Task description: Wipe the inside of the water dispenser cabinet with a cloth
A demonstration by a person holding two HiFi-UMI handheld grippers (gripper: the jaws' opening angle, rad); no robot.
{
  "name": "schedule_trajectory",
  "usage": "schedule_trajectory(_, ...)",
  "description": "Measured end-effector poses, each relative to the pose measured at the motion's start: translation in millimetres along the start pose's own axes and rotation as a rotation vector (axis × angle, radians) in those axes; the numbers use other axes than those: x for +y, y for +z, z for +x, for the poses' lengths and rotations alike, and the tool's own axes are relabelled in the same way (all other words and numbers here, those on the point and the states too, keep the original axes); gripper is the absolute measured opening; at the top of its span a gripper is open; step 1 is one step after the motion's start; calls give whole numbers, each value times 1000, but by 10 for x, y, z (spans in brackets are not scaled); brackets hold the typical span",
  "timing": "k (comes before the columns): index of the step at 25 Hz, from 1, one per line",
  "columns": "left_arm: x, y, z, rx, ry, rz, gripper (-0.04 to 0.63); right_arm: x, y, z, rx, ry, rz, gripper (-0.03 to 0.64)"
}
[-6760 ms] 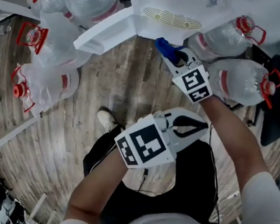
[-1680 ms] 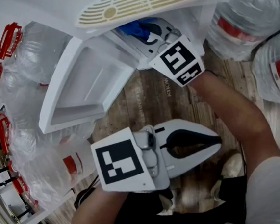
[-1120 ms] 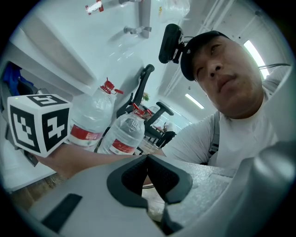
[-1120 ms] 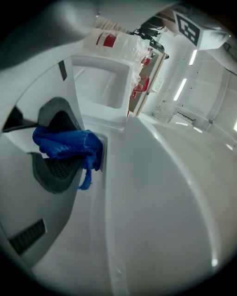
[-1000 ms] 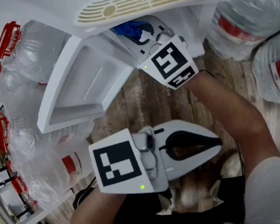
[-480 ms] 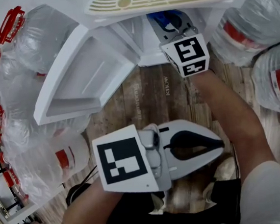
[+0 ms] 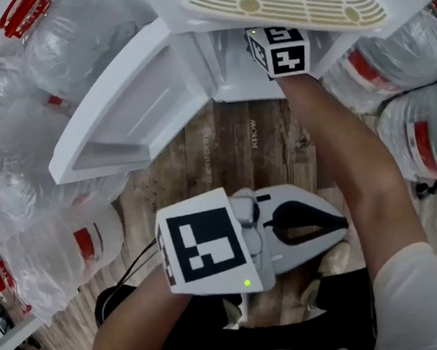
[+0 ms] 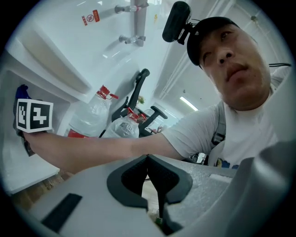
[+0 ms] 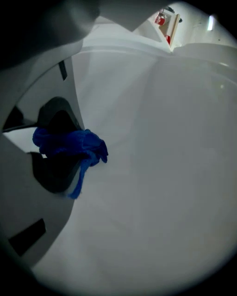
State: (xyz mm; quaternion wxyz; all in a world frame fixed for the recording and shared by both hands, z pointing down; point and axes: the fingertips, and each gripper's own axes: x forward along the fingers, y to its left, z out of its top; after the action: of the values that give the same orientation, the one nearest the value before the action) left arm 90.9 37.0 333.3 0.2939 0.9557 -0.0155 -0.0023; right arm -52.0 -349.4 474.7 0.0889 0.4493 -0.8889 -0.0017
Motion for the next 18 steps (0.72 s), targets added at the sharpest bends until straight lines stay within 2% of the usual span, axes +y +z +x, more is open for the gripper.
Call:
schedule_trajectory(4,-73,-15,-141,23,-67,-2,3,92,-206,160,14,-18,52,83)
schedule_trajectory(9,-73,-33,-269,91,-77,0,3,258,-591,306,82,-26,70,83)
schedule_trajectory(16,-119,-2,-296,93,-95,-13,3,324,-1105,363,244,14,101,83)
schedule_trajectory(18,-130,10,-300,88,-95,-14,3,305,-1122,318,253,16,102,83)
